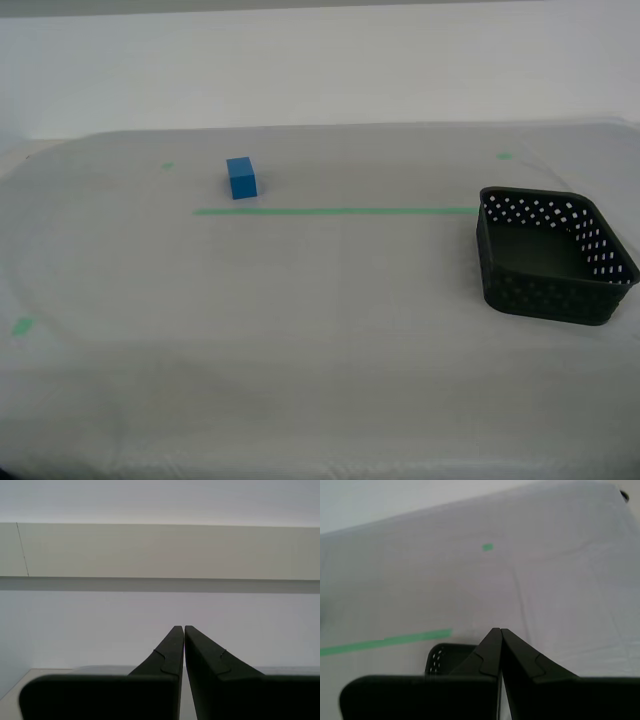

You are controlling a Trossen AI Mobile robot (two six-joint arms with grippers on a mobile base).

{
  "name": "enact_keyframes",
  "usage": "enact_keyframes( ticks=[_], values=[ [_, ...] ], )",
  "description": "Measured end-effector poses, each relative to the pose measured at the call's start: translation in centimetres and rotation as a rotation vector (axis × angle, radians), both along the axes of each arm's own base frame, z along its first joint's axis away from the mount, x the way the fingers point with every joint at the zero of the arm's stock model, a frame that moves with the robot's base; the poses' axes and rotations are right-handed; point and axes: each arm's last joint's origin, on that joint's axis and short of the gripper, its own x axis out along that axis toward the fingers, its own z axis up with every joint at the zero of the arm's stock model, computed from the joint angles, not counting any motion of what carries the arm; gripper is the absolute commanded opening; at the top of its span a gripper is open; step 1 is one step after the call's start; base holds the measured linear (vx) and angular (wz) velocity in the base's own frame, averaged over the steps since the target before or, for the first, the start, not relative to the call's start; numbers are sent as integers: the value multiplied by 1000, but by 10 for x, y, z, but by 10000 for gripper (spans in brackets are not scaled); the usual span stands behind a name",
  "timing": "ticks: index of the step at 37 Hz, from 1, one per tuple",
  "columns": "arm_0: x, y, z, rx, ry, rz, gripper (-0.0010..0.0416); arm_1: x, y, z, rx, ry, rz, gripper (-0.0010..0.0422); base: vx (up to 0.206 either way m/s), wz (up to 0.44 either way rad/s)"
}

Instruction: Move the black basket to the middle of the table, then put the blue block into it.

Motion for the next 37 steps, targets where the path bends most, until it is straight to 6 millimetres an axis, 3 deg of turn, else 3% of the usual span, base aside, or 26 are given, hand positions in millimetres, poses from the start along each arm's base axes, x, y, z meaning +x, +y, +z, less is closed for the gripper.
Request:
enact_keyframes(
  ticks=[14,37],
  values=[
    [-4,5,-1,147,256,64,0,0,0,0,0,0,0,0,0,0],
    [18,5,-38,160,644,38,0,0,0,0,0,0,0,0,0,0]
  ],
)
